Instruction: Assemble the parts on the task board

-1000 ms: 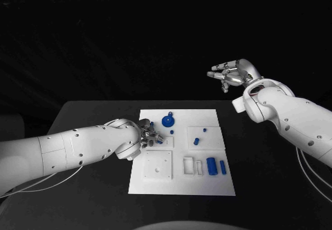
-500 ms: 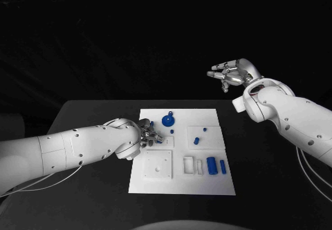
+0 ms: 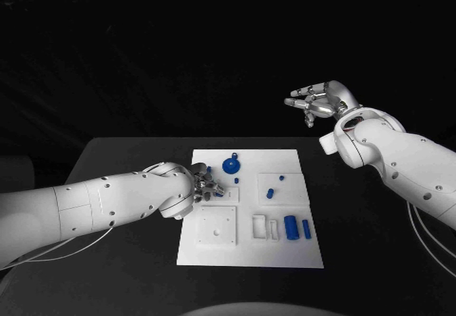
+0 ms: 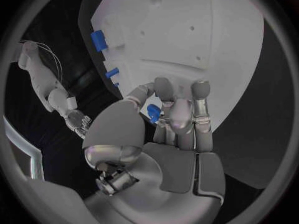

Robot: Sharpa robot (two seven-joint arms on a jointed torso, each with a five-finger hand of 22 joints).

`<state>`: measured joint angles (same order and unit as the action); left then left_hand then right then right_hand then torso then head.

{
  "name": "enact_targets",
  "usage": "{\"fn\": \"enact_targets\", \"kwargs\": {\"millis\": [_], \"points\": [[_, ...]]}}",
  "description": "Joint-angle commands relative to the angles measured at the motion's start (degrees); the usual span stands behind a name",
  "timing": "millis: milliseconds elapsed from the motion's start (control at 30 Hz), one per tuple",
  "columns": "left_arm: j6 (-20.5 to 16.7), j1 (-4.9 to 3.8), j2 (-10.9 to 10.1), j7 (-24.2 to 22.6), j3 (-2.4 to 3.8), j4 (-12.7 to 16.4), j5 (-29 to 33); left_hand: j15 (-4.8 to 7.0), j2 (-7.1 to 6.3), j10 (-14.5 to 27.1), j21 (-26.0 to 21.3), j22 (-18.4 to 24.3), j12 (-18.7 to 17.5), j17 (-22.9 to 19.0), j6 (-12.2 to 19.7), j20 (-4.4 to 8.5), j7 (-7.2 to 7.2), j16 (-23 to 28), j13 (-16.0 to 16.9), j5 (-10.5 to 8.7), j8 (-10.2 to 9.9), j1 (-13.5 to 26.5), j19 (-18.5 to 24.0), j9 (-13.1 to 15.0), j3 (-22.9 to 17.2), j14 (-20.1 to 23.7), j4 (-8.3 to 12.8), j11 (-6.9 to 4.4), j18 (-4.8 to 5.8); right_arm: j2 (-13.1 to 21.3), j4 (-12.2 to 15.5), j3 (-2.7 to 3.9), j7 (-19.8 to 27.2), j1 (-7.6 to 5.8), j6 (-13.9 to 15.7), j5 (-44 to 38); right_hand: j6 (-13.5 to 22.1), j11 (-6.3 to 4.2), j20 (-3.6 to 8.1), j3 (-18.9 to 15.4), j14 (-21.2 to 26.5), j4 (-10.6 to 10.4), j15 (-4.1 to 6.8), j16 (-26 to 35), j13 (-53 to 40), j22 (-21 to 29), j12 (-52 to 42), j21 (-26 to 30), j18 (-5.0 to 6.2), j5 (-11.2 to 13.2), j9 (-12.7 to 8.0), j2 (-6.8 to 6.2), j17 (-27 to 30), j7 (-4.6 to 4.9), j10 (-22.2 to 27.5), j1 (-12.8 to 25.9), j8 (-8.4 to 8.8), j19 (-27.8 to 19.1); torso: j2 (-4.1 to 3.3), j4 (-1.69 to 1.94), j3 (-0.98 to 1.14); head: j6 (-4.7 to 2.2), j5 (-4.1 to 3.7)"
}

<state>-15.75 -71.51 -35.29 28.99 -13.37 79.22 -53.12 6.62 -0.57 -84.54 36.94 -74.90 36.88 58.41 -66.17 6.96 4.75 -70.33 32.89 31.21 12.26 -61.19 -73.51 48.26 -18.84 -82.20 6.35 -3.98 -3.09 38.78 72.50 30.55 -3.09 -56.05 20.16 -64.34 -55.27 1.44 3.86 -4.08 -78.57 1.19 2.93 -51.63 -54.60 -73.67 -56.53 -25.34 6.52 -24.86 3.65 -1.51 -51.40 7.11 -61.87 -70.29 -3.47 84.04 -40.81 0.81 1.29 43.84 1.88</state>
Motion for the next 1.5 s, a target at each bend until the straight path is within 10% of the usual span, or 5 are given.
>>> {"fn": "enact_targets", "kwargs": {"millis": [33,1233,1500], "points": [[1.1,0.08,0.6,0.3,-0.09,-0.2,-0.5,-0.02,0.19,-2.1,0.5,-1.3,0.5,0.3,-7.6,-0.37,-7.02,-0.4,0.1,0.82,0.2,-0.6,0.0,0.1,-3.6,-0.1,4.0,-1.08,-0.53,0.0,0.1,0.02,0.2,0.02,-0.9,-0.5,-0.4,-0.23,0.23,0.1,-0.2,-0.1,0.12,-0.3,-0.1,0.1,-0.2,-0.5,1.03,-1.8,0.1,0.37,0.0,0.01,-0.1,0.3,-0.14,2.5,-0.02,-0.02,0.03,0.0,0.09],[3.6,0.17,2.0,-0.3,-0.18,-0.6,-6.5,0.19,-0.72,-2.0,4.2,-1.8,3.4,2.2,-7.7,-0.39,-7.72,-2.4,1.2,0.99,3.1,-0.4,-0.2,3.6,-2.9,-0.6,2.7,-1.43,-0.49,-0.1,0.0,0.02,0.3,0.06,-1.4,-0.5,-0.3,-0.24,0.25,0.4,-0.2,0.0,0.13,-0.2,0.0,0.2,-0.1,-0.5,1.01,-2.6,0.1,0.25,0.0,0.02,0.0,0.5,-0.14,2.5,0.0,0.02,-0.01,0.34,0.08],[3.6,0.17,2.1,-0.4,-0.18,-0.8,-6.9,0.22,-0.97,-2.0,4.3,-1.8,3.6,2.1,-7.6,-0.36,-7.92,-2.4,1.1,-2.3,3.5,-0.2,-0.2,4.2,-1.7,-0.6,1.3,-1.48,-0.41,-0.2,0.0,0.02,0.3,0.08,-1.4,-0.5,-0.3,-0.24,0.25,0.4,-0.2,0.0,0.13,-0.2,0.0,0.2,-0.1,-0.5,1.01,-2.6,0.1,0.25,0.0,0.02,0.0,0.5,-0.14,2.5,-0.02,0.02,-0.01,0.32,0.06]]}}
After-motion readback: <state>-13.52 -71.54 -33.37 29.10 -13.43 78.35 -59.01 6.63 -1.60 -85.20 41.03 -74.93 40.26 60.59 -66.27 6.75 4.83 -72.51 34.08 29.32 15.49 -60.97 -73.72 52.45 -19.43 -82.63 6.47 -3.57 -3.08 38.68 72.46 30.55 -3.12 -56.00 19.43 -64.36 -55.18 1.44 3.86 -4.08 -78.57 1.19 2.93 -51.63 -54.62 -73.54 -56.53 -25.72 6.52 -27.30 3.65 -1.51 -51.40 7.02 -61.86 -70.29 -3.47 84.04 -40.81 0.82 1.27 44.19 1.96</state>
